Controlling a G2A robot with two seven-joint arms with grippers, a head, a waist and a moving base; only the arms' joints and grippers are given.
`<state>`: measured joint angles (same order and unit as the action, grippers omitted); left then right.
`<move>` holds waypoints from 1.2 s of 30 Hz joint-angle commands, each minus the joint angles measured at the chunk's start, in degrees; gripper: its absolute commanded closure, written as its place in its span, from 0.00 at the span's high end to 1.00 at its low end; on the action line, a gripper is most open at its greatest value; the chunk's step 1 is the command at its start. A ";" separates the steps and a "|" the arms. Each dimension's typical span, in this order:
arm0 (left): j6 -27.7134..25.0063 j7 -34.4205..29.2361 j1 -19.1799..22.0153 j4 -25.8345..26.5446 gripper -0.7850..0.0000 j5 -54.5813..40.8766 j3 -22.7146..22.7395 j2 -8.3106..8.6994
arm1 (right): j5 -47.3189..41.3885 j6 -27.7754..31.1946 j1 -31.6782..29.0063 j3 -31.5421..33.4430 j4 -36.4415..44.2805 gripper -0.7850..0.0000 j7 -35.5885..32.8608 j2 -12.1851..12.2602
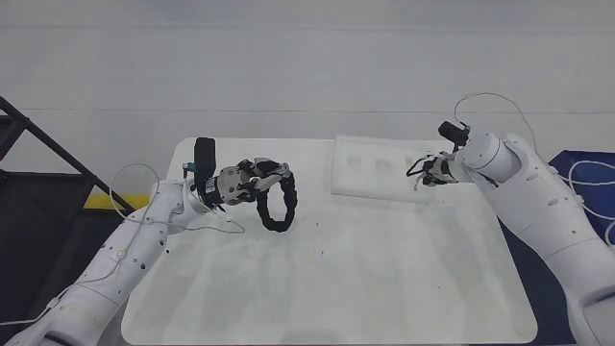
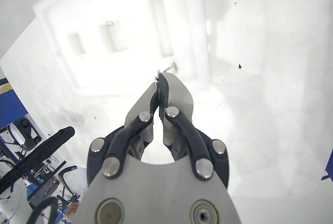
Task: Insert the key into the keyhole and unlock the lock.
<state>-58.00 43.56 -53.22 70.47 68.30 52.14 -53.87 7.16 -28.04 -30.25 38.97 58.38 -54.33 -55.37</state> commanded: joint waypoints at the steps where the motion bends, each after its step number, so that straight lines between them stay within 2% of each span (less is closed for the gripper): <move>1: 0.00 0.00 0.00 0.00 0.00 0.00 0.00 0.00 | 0.28 -0.54 -0.42 0.44 0.54 0.00 -0.20 0.16; 10: 0.00 0.00 0.00 0.00 0.00 0.00 0.00 0.00 | 1.59 -1.86 -2.23 2.42 2.20 0.00 -0.80 0.80; 15: 0.00 0.00 0.00 0.00 0.00 0.00 0.00 0.00 | 1.88 -1.10 -2.35 2.34 1.03 0.00 -0.92 0.35; 32: 0.00 0.00 0.00 0.00 0.00 0.00 0.00 0.00 | 1.54 2.49 1.46 -1.41 -9.24 0.00 -0.03 -4.53; 33: 0.00 0.00 0.00 0.00 0.00 0.00 0.00 0.00 | 1.55 2.70 1.58 -1.47 -9.51 0.11 0.04 -4.68; 34: 0.00 0.00 0.00 0.00 0.00 0.00 0.00 0.00 | 1.52 2.97 1.74 -1.50 -9.97 0.36 0.08 -4.87; 36: 0.00 0.00 0.00 0.00 0.00 0.00 0.00 0.00 | 1.26 3.46 1.99 -1.41 -10.55 0.55 -0.26 -5.16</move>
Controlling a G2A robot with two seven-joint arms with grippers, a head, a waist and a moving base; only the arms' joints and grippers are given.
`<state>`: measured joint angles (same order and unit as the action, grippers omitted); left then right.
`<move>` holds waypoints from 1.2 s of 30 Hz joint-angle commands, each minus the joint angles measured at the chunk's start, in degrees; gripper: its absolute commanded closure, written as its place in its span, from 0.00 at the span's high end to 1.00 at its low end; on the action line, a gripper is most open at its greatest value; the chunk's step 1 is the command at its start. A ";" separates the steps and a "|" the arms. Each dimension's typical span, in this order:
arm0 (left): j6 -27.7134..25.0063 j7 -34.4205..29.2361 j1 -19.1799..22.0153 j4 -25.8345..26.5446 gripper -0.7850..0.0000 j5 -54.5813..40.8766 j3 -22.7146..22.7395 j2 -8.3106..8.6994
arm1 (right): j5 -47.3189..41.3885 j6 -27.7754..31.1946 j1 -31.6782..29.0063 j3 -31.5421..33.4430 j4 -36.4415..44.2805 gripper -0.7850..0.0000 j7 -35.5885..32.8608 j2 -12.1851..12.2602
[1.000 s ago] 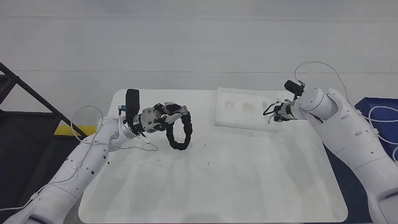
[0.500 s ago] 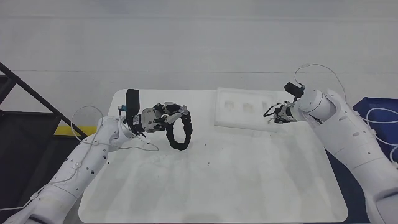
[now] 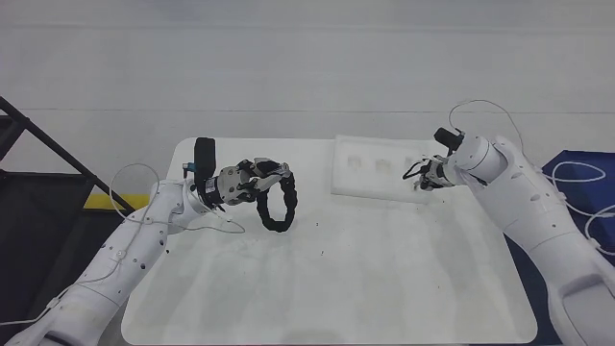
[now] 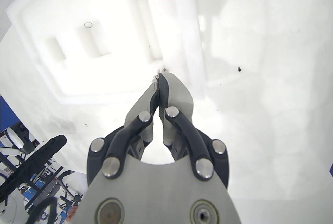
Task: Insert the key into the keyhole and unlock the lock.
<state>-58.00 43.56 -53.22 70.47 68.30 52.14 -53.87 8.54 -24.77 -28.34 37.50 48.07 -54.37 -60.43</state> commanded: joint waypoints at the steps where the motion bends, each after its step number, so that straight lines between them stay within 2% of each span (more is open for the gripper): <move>1: 0.00 0.00 0.00 0.00 0.00 0.00 0.00 0.00 | -0.21 0.31 0.18 0.19 -0.43 0.64 -0.30 -0.19; 3: 0.00 0.00 0.00 0.00 0.00 0.00 0.00 0.00 | -0.21 0.41 0.29 0.46 -0.54 0.69 -0.52 -0.29; 8: 0.00 0.00 0.00 0.00 0.00 0.00 0.00 0.00 | 0.26 2.45 0.27 1.53 0.81 0.69 -1.26 -0.10; 14: 0.00 0.00 0.00 0.00 0.00 0.00 0.00 0.00 | 1.92 11.22 -1.07 2.75 3.41 0.71 -4.01 0.91; 17: 0.00 0.00 0.00 0.00 0.00 0.00 0.00 0.00 | 4.87 14.67 -1.64 2.85 5.21 0.84 -4.66 1.48; 19: 0.00 0.00 0.00 0.00 0.00 0.00 0.00 0.00 | 7.48 17.88 -1.93 2.53 6.58 1.00 -5.76 1.85; 28: 0.00 0.00 0.00 0.00 0.00 0.00 0.00 0.00 | 13.78 30.39 -3.61 2.90 10.56 1.00 -7.20 3.06; 36: 0.00 0.00 0.00 0.00 0.00 0.00 0.00 0.00 | 13.46 30.98 -4.07 3.13 10.49 1.00 -8.27 3.19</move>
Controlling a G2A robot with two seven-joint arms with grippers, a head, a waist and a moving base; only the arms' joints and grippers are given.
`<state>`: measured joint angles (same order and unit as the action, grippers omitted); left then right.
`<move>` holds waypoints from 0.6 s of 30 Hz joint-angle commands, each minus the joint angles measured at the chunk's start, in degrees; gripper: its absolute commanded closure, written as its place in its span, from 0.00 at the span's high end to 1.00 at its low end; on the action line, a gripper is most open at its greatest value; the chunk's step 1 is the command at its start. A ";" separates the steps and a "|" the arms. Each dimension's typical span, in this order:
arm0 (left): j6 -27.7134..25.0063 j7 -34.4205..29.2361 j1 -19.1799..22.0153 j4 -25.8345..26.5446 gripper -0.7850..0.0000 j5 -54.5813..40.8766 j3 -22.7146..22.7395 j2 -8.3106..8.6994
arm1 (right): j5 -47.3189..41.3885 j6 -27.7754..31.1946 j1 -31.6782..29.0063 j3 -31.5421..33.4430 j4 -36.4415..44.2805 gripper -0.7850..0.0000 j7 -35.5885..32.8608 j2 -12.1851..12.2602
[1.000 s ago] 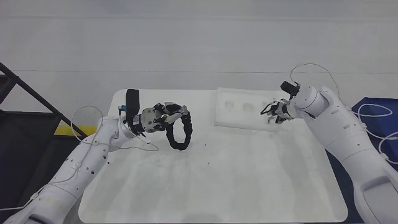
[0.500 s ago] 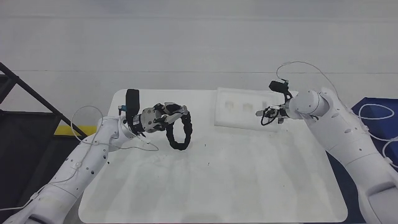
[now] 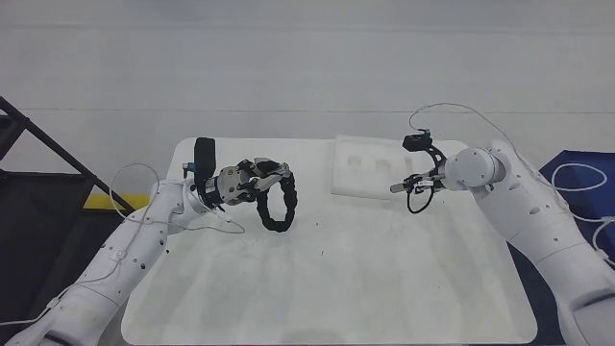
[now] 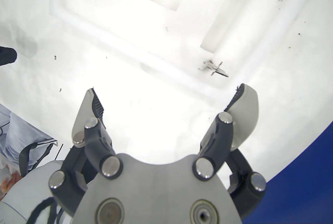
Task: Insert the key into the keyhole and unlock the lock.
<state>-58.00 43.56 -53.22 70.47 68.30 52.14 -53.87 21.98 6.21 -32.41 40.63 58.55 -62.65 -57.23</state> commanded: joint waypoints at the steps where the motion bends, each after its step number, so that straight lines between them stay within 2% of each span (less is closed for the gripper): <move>1: 0.00 0.00 0.00 0.00 0.00 0.00 0.00 0.00 | 0.02 0.01 0.00 0.00 0.00 1.00 0.01 0.00; 7: 0.00 0.00 0.00 0.00 0.00 0.00 0.00 0.00 | 0.15 0.00 -0.16 -0.02 0.04 1.00 0.32 0.00; 9: 0.00 0.00 0.00 0.00 0.00 0.00 0.00 0.00 | 2.87 0.47 -0.37 -0.35 0.71 1.00 1.50 0.09; 12: 0.00 0.00 0.00 0.00 0.00 0.00 0.00 0.00 | 6.43 4.78 0.38 -0.61 0.14 1.00 2.84 0.15; 18: 0.00 0.00 0.00 0.00 0.00 0.00 0.00 0.00 | 11.52 19.72 3.21 -2.03 -5.10 1.00 6.15 -0.49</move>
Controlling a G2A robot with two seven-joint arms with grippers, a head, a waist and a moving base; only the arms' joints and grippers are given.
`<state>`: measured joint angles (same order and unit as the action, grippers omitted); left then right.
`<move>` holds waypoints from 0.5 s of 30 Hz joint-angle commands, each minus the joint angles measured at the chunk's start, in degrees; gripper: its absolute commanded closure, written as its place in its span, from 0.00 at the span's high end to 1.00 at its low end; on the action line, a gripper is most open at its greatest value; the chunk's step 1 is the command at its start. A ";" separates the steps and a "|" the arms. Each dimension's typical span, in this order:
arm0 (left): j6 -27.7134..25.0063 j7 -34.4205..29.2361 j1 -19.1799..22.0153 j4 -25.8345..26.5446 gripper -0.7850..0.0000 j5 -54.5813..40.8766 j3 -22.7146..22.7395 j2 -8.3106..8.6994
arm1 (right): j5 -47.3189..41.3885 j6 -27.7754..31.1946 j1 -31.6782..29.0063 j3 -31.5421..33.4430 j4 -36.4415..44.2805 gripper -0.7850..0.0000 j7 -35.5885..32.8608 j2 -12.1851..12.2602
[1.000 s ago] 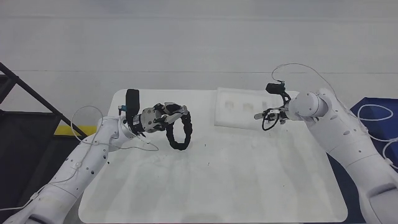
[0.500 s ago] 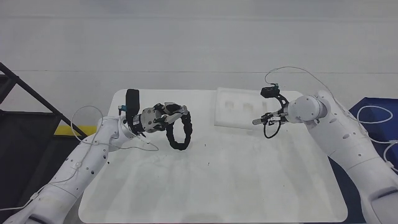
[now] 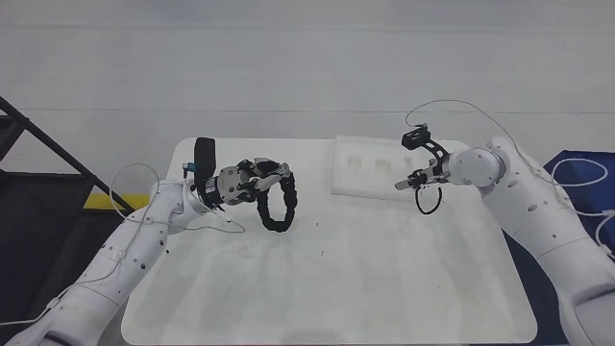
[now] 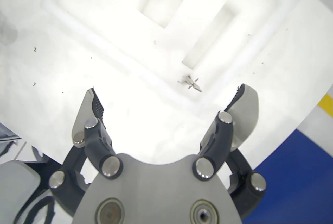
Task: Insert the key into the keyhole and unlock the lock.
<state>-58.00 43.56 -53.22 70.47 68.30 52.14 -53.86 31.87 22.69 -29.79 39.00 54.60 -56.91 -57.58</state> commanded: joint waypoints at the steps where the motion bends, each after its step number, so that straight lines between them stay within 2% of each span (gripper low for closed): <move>1: 0.00 0.00 0.00 0.00 0.00 0.00 0.00 0.00 | 1.27 6.49 1.08 -0.66 -2.70 1.00 1.47 -0.48; 8: 0.00 0.00 0.00 0.00 0.00 0.00 0.00 0.00 | 3.92 19.00 4.30 -3.66 -10.89 1.00 3.97 -2.60; 12: 0.00 0.00 0.00 0.00 0.00 0.00 0.00 0.00 | 7.83 23.39 5.17 -5.64 -13.43 1.00 6.93 -3.72; 15: 0.00 0.00 0.00 0.00 0.00 0.00 0.00 0.00 | 11.47 24.10 5.74 -6.99 -15.54 0.98 10.24 -4.65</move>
<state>-58.00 43.56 -53.22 70.47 68.30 52.14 -53.87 42.11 46.81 -24.21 32.38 39.70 -47.80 -61.95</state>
